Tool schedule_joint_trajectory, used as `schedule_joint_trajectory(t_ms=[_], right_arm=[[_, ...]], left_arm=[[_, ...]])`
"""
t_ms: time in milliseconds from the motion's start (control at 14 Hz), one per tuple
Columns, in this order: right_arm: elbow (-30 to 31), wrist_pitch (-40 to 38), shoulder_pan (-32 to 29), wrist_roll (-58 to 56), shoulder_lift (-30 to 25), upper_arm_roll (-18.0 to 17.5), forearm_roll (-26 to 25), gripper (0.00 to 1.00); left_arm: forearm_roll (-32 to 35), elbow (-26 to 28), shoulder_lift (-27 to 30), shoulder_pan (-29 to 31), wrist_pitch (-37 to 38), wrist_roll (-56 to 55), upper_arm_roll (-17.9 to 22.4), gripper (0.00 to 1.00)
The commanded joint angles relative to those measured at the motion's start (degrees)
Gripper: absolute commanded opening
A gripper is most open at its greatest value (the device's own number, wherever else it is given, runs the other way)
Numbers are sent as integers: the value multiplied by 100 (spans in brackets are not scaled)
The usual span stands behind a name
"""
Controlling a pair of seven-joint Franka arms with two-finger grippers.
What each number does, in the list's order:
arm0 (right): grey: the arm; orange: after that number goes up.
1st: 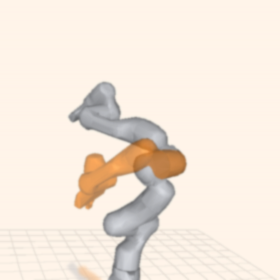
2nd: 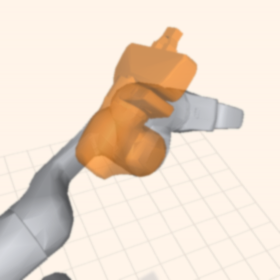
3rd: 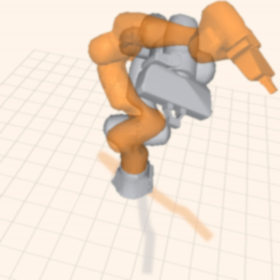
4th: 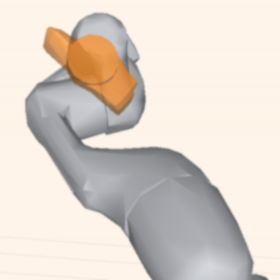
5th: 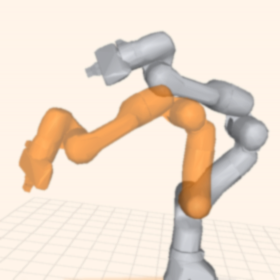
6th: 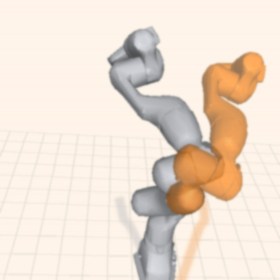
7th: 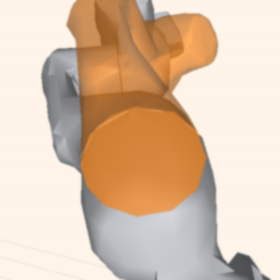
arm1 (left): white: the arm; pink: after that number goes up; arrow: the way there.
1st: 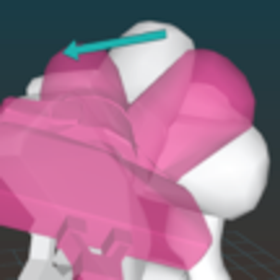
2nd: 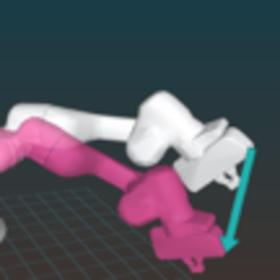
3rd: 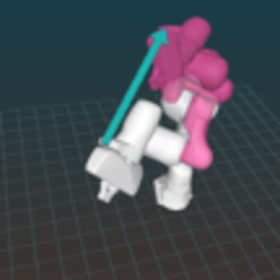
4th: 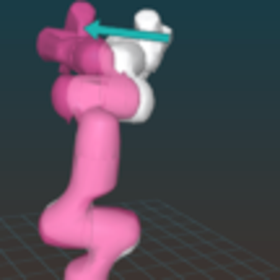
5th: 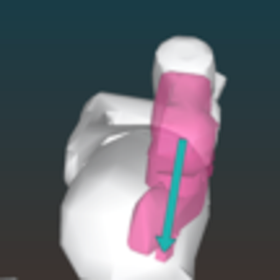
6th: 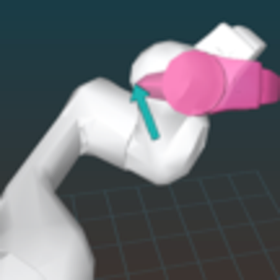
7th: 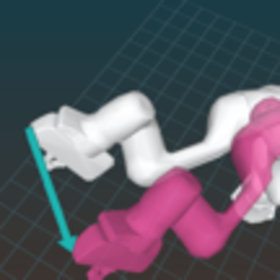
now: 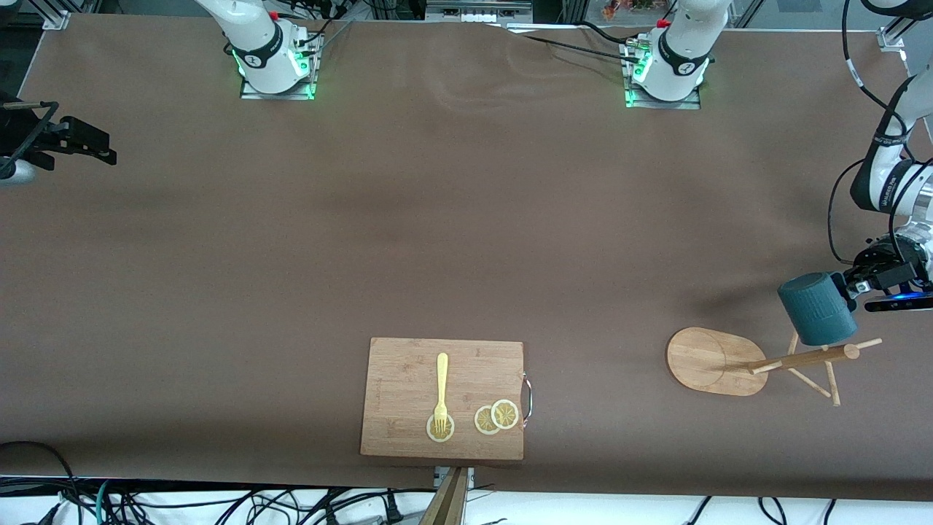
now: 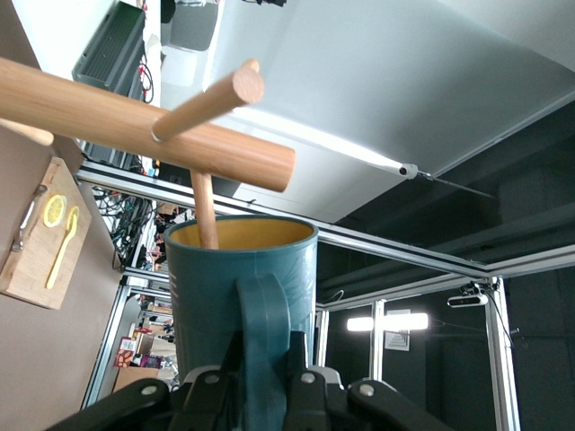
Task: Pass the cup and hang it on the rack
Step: 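Lower the mug handle onto a rack peg with the left gripper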
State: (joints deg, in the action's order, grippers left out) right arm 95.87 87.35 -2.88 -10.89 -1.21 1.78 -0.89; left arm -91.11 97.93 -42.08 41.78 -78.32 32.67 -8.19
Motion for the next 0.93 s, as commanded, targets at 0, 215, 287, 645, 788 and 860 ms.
schedule_joint_trajectory(t_ms=[0,215,287,645,788,860], right_arm=[[-33,-87,-2,52,-55,-29,81,100],[-33,-87,-2,52,-55,-29,72,100],[-33,-87,-2,52,-55,-29,72,100],[-33,-87,-2,52,-55,-37,81,100],[-33,-87,-2,52,-55,-37,81,100],[-33,-87,-2,52,-55,-37,81,100]], left_arm=[[-29,-133,-116,-83,-104,-59,28,0],[-3,-370,-335,-170,-174,-33,37,0],[49,-449,-397,-171,-174,-33,28,0],[76,-775,-731,-215,-174,-24,55,0],[190,-977,-933,-206,-166,-24,81,0],[199,-1056,-986,-188,-148,-24,90,0]])
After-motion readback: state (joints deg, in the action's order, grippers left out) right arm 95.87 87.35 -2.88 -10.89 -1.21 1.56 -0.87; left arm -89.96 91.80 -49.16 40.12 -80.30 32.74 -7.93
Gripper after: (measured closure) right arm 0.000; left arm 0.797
